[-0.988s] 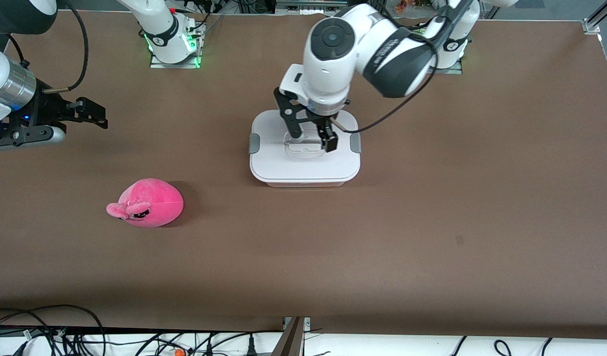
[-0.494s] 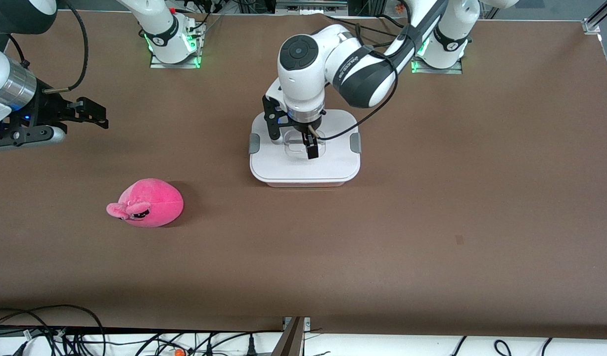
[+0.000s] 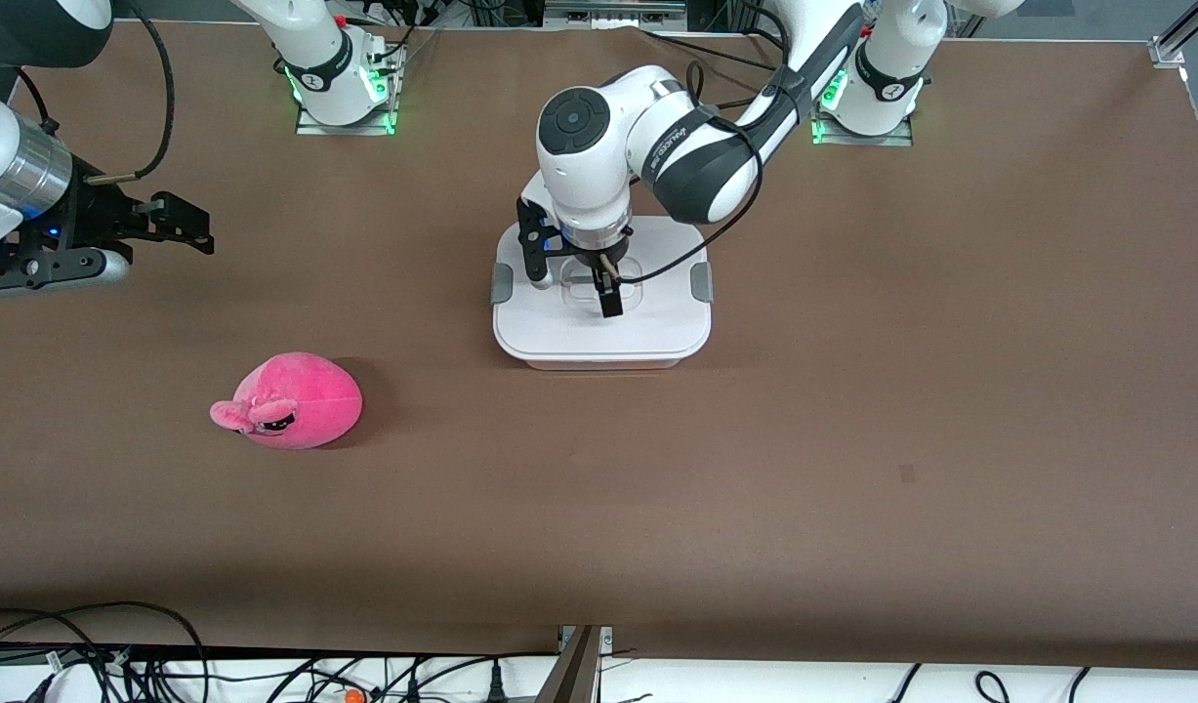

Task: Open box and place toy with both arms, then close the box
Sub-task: 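Lower the left gripper and grasp the lid handle, then lift the lid aside with the left gripper while the right gripper grasps the toy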

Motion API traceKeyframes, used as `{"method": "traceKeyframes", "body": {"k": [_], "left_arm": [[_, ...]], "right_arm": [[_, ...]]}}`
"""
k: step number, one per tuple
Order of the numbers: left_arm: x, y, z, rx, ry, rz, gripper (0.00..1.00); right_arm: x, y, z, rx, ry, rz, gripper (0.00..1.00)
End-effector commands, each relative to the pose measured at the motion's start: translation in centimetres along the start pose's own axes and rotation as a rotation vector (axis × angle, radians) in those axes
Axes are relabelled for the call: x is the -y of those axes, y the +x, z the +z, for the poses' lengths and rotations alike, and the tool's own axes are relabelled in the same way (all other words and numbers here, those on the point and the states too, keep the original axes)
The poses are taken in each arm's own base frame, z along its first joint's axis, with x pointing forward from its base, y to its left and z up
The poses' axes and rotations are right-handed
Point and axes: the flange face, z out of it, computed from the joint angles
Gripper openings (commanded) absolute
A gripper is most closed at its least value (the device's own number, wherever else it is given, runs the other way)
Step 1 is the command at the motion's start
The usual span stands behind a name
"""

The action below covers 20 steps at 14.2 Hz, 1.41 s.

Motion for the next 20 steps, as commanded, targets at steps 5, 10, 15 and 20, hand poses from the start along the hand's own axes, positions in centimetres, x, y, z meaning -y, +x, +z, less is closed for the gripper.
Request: {"method": "traceKeyframes", "body": {"k": [5, 10, 15, 20], "left_arm": [[-0.6, 0.5, 0.7, 0.018, 0.03, 0.043, 0.78], [-1.1, 0.5, 0.2, 0.029, 0.023, 0.01, 0.0], [-1.2, 0.1, -1.7, 0.022, 0.031, 0.01, 0.0], [-1.0, -1.1, -5.0, 0.024, 0.034, -0.011, 0.0]], "right_arm": [[0.0, 0.1, -0.7, -0.015, 0.015, -0.007, 1.0], [-0.4, 1.7, 1.8, 0.018, 0.001, -0.005, 1.0], [-0.4, 4.9, 5.3, -0.016, -0.015, -0.02, 1.0], [-2.1, 8.0, 10.4, -0.032, -0.006, 0.009, 1.0]]}}
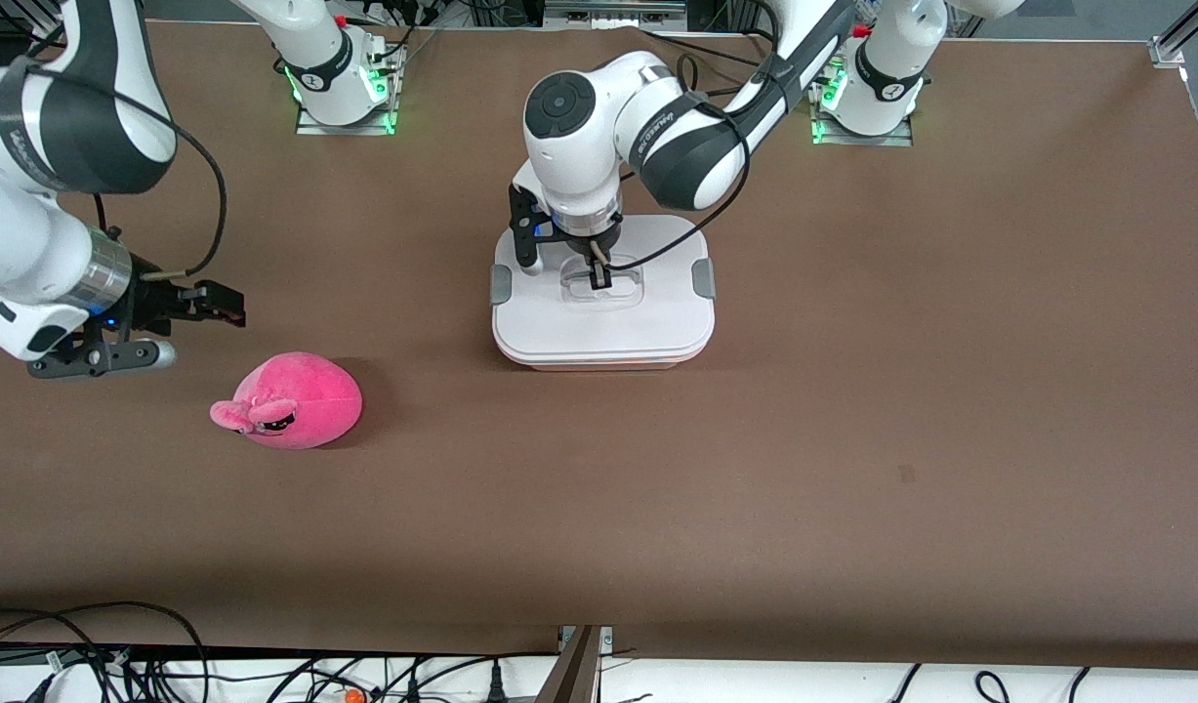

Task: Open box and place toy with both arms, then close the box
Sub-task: 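Lift the lid aside with the left gripper while the right gripper grasps the toy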

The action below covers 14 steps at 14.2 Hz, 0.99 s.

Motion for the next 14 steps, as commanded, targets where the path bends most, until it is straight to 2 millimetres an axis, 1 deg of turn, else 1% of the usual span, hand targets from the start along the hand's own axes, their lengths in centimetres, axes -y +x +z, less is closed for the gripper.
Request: {"method": "traceKeyframes", "body": {"k": [1, 2, 4, 6, 7, 8, 9, 10, 11, 13, 14], "left_arm": [[0.6, -2.1, -4.0, 0.021, 0.021, -0.033, 0.0], [1.0, -3.2, -5.3, 0.02, 0.001, -0.05, 0.0], [3.5, -6.9, -8.5, 0.014, -0.019, -0.113, 0.0], [7.0, -12.0, -11.0, 0.009, -0.062, -0.185, 0.0], [9.5, -15.1, -11.7, 0.0, -0.085, -0.198, 0.0], [12.0, -18.6, -11.9, 0.004, -0.101, -0.17, 0.0], [14.6, -22.4, -12.1, 0.006, -0.111, -0.159, 0.0], [17.0, -25.9, -11.9, 0.009, -0.12, -0.165, 0.0], [19.1, -29.7, -12.1, 0.008, -0.129, -0.164, 0.0], [22.7, -37.6, -11.6, 0.002, -0.161, -0.128, 0.0], [24.0, -41.1, -11.2, 0.001, -0.165, -0.111, 0.0]], "right_arm": [[-0.7, 1.7, 2.4, -0.014, 0.009, -0.004, 1.0], [-0.8, 2.1, 3.6, -0.017, 0.007, -0.004, 1.0], [-0.8, 2.7, 6.0, -0.043, 0.005, -0.003, 1.0], [-0.8, 2.9, 7.8, -0.061, 0.004, -0.002, 1.0], [-0.8, 3.0, 8.7, -0.066, 0.002, -0.002, 1.0], [-0.9, 3.3, 9.7, -0.072, 0.003, 0.002, 1.0], [-0.9, 3.4, 10.1, -0.081, 0.005, 0.004, 1.0], [-0.9, 3.5, 11.1, -0.079, 0.006, -0.004, 1.0], [-1.0, 3.5, 11.4, -0.082, 0.004, -0.005, 1.0], [-1.2, 3.2, 12.5, -0.08, 0.004, -0.001, 1.0], [-1.2, 3.0, 13.1, -0.083, 0.004, 0.0, 1.0]]}}
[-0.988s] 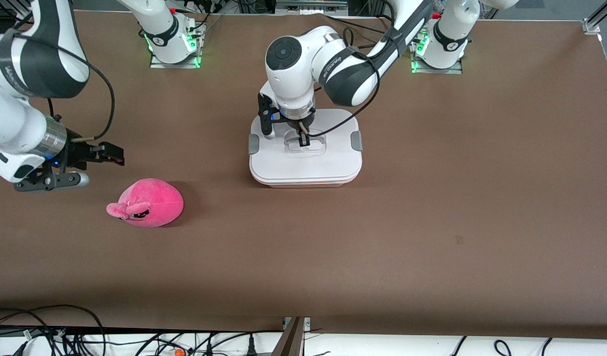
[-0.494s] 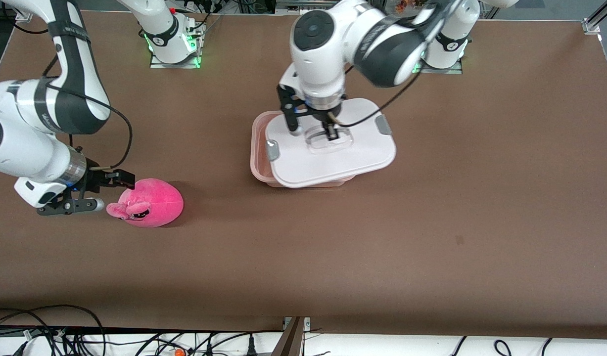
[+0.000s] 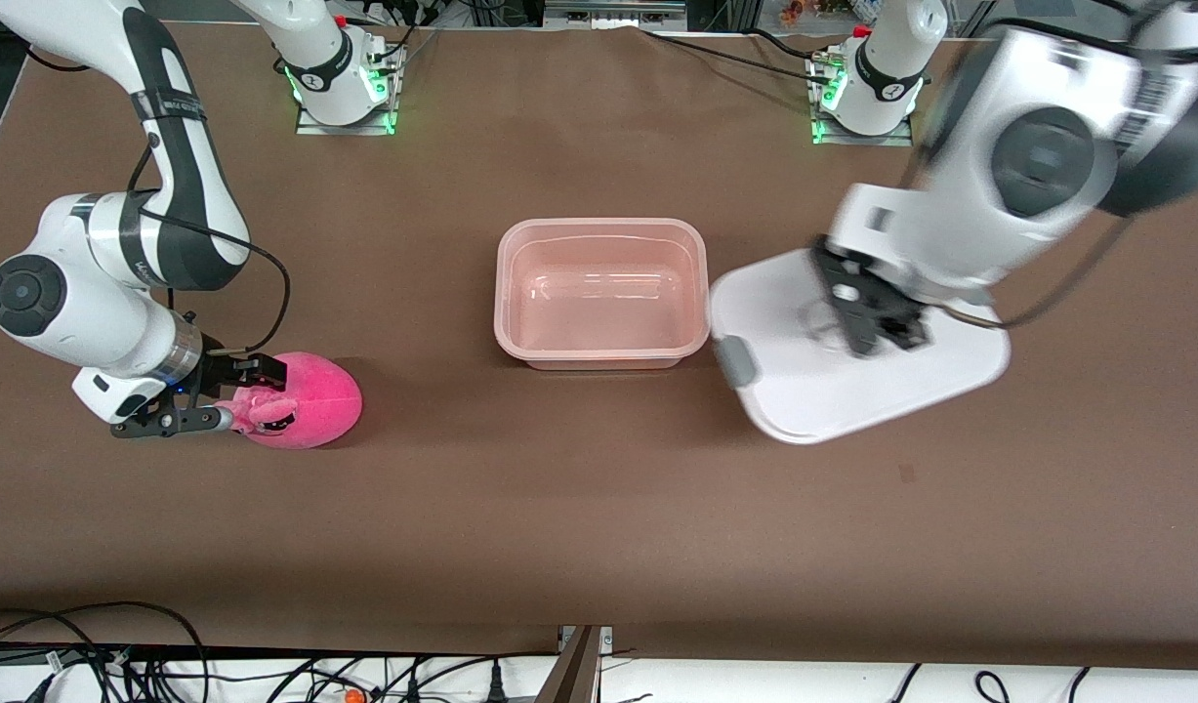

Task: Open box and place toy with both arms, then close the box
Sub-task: 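Lift the lid aside with the left gripper while the right gripper grasps the toy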

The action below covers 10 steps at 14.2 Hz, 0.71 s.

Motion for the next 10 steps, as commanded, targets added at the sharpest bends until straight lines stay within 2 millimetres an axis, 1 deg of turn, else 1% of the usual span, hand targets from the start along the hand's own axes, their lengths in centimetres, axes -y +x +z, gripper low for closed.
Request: {"method": "traceKeyframes", "body": {"k": [1, 2, 3, 4, 5, 6, 7, 8, 9, 10], "left_arm": [[3.6, -7.3, -0.3, -0.024, -0.034, 0.063, 0.0], [4.7, -9.3, 0.1, -0.03, -0.039, 0.071, 0.0], [6.0, -11.4, 0.8, -0.029, -0.047, 0.07, 0.0], [7.0, -13.5, 1.5, -0.025, -0.051, 0.081, 0.0], [7.9, -15.4, 2.1, -0.03, -0.062, 0.087, 0.0], [8.5, -16.7, 2.7, -0.032, -0.071, 0.085, 0.0], [8.9, -17.3, 3.3, -0.035, -0.081, 0.076, 0.0], [9.2, -17.2, 3.7, -0.034, -0.085, 0.077, 0.0], [9.1, -17.3, 3.5, -0.034, -0.08, 0.07, 0.0], [9.1, -16.9, 3.2, -0.032, -0.076, 0.079, 0.0]], "right_arm": [[-0.3, -1.0, 1.5, -0.011, 0.026, 0.002, 1.0], [-0.2, -1.2, 2.0, -0.015, 0.034, 0.008, 0.99], [-0.3, -1.4, 2.5, -0.02, 0.033, 0.011, 0.94], [-0.3, -1.6, 2.9, -0.017, 0.033, 0.011, 0.85], [-0.3, -1.7, 3.1, -0.014, 0.034, 0.012, 0.67], [-0.3, -1.7, 3.1, -0.012, 0.034, 0.014, 0.5], [-0.3, -1.8, 3.1, -0.006, 0.034, 0.011, 0.33], [-0.3, -1.9, 3.1, -0.003, 0.034, 0.011, 0.2], [-0.3, -1.9, 2.9, -0.004, 0.034, 0.011, 0.0], [-0.3, -1.9, 2.7, 0.0, 0.035, 0.012, 0.0]]}}
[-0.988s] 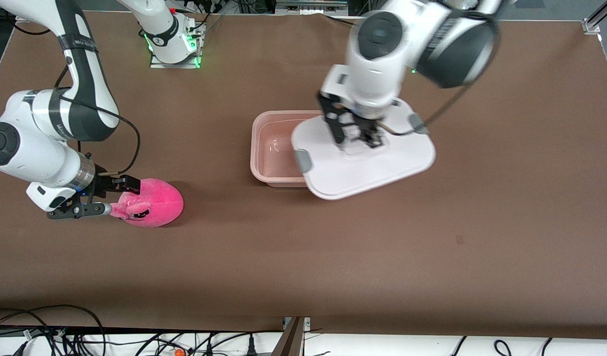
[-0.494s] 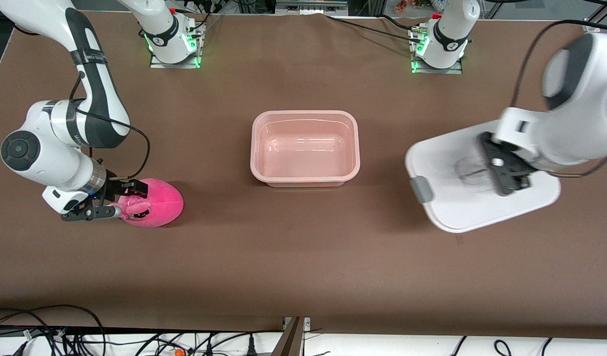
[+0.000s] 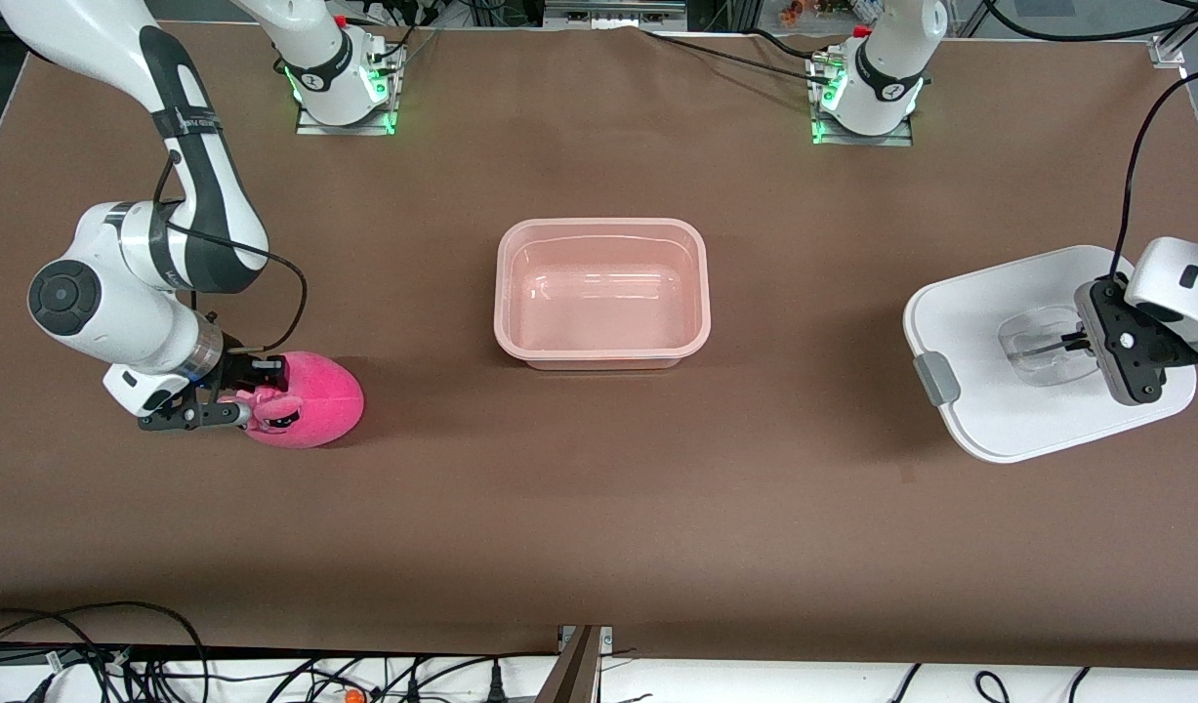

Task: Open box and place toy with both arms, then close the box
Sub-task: 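Lift the lid aside with the left gripper while the right gripper grasps the toy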

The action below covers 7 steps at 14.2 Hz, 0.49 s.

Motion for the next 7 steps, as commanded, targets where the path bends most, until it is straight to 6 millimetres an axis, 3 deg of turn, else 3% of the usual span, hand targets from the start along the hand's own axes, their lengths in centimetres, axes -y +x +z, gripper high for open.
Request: {"method": "traceKeyframes", "body": {"k": [1, 3, 7], "left_arm": [[-0.2, 1.2, -0.9, -0.001, 0.008, 0.035, 0.0], [0.0, 0.6, -0.8, -0.003, 0.006, 0.028, 0.0], [-0.1, 0.5, -1.5, 0.014, 0.025, 0.021, 0.0]], "right_arm": [[-0.1, -0.5, -0.9, 0.004, 0.021, -0.005, 0.0], [0.2, -0.6, -2.1, 0.006, 0.025, -0.012, 0.0], [1.9, -0.1, -6.3, 0.02, 0.032, -0.045, 0.0]]}}
